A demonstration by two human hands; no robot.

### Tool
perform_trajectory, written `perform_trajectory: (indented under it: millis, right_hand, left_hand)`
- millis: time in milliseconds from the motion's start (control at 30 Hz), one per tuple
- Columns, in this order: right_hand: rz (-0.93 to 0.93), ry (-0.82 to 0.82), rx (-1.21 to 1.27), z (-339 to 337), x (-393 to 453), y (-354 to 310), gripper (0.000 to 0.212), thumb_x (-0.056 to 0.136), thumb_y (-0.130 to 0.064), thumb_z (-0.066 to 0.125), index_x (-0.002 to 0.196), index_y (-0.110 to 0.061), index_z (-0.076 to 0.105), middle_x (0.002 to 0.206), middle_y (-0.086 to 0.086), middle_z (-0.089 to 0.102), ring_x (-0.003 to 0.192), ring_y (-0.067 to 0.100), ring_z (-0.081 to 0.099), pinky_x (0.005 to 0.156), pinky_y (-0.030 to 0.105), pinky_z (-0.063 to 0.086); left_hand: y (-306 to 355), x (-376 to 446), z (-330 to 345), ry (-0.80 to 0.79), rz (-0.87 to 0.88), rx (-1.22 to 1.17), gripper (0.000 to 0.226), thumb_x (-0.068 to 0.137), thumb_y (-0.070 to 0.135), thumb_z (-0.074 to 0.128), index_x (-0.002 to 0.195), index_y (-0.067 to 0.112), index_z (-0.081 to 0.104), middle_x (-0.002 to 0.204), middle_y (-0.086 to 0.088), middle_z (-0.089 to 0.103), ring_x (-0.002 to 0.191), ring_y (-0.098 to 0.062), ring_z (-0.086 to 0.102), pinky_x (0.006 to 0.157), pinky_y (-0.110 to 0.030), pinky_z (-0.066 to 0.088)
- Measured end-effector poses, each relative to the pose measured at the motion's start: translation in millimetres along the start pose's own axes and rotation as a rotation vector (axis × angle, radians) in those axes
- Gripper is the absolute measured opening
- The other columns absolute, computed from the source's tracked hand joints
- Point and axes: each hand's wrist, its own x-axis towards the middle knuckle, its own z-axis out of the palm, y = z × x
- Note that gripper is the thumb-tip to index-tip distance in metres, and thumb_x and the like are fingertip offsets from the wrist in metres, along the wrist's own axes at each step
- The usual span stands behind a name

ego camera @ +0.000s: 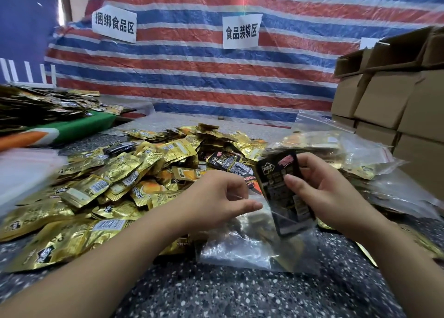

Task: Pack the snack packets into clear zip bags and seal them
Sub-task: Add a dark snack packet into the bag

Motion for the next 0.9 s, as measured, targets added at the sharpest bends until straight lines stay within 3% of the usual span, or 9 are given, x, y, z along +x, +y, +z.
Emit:
perform_trajectory:
  millis: [167, 333, 400, 500, 633, 700, 767, 833, 900]
  right_hand:
    - [0.001, -0.105, -0.027, -1, -4, -4, 0.024, 0.087, -0.031, 0.059, 0.110, -0.025, 0.062, 0.104, 0.003, 0.074, 0.097, 0.019, 0.071, 0.077, 0.031, 0.059]
    - [0.008, -0.148, 0.001, 0, -5, -5, 0.020, 0.087, -0.031, 0.059, 0.107, -0.031, 0.064, 0.106, 0.001, 0.073, 0.097, 0.014, 0.070, 0.075, 0.022, 0.055]
    - [0.021, -0.158, -0.007, 1, -6, -4, 0.020, 0.088, -0.032, 0.058, 0.106, -0.033, 0.064, 0.106, 0.002, 0.074, 0.097, 0.017, 0.071, 0.076, 0.026, 0.057]
    - [0.016, -0.133, -0.096, 6, -5, -4, 0.017, 0.085, -0.038, 0.059, 0.102, -0.038, 0.063, 0.101, 0.000, 0.074, 0.089, 0.021, 0.073, 0.075, 0.040, 0.061]
    - [-0.019, -0.047, -0.097, 9, -4, -7, 0.020, 0.080, -0.039, 0.063, 0.100, -0.037, 0.066, 0.096, -0.003, 0.076, 0.084, 0.019, 0.074, 0.079, 0.045, 0.060]
    - [-0.012, -0.019, -0.068, 9, -4, -7, 0.023, 0.080, -0.037, 0.065, 0.102, -0.033, 0.069, 0.095, 0.001, 0.077, 0.086, 0.022, 0.074, 0.080, 0.048, 0.060]
    - [-0.006, -0.005, -0.066, 7, -3, -7, 0.025, 0.080, -0.035, 0.066, 0.104, -0.029, 0.071, 0.096, 0.003, 0.077, 0.089, 0.024, 0.074, 0.082, 0.051, 0.059]
    - [-0.005, -0.030, -0.125, 7, -3, -7, 0.021, 0.083, -0.031, 0.068, 0.103, -0.032, 0.073, 0.096, -0.002, 0.077, 0.090, 0.017, 0.073, 0.083, 0.044, 0.059]
    - [-0.016, -0.116, -0.256, 9, -4, -8, 0.019, 0.090, -0.028, 0.069, 0.104, -0.039, 0.072, 0.095, -0.009, 0.076, 0.088, 0.009, 0.072, 0.079, 0.035, 0.058]
  left_hand:
    - [4, 0, 0, 0.012, -0.020, -0.055, 0.020, 0.083, 0.036, 0.075, 0.071, 0.029, 0.060, 0.069, 0.033, 0.064, 0.069, 0.013, 0.062, 0.059, -0.005, 0.043]
    - [5, 1, -2, 0.014, -0.053, -0.140, 0.017, 0.078, 0.030, 0.080, 0.076, 0.023, 0.065, 0.074, 0.022, 0.070, 0.071, 0.007, 0.066, 0.061, -0.010, 0.049]
    - [5, 1, -2, 0.011, -0.063, -0.163, 0.016, 0.077, 0.028, 0.081, 0.079, 0.023, 0.066, 0.075, 0.017, 0.072, 0.069, 0.004, 0.066, 0.063, -0.014, 0.052]
    - [6, 0, -2, 0.039, -0.044, -0.132, 0.020, 0.079, 0.028, 0.080, 0.087, 0.030, 0.062, 0.072, 0.022, 0.066, 0.065, 0.007, 0.060, 0.060, -0.009, 0.045]
    - [8, 2, -2, 0.105, -0.108, -0.233, 0.043, 0.079, 0.028, 0.079, 0.113, 0.036, 0.055, 0.080, -0.001, 0.069, 0.079, -0.017, 0.069, 0.076, -0.035, 0.058]
    - [10, 3, -2, 0.085, -0.190, -0.278, 0.032, 0.081, 0.032, 0.075, 0.110, 0.028, 0.061, 0.077, 0.002, 0.073, 0.074, -0.016, 0.072, 0.071, -0.034, 0.060]
    - [13, 2, -2, 0.019, -0.266, -0.332, 0.011, 0.089, 0.031, 0.067, 0.091, 0.021, 0.069, 0.070, 0.007, 0.073, 0.063, -0.011, 0.072, 0.053, -0.021, 0.055]
    - [16, 1, -1, -0.023, -0.316, -0.385, 0.022, 0.094, 0.029, 0.061, 0.087, 0.012, 0.072, 0.073, 0.001, 0.075, 0.064, -0.016, 0.073, 0.049, -0.021, 0.053]
    - [16, 0, 2, -0.020, -0.305, -0.400, 0.028, 0.096, 0.027, 0.059, 0.091, 0.004, 0.072, 0.078, -0.008, 0.076, 0.069, -0.024, 0.075, 0.056, -0.031, 0.061]
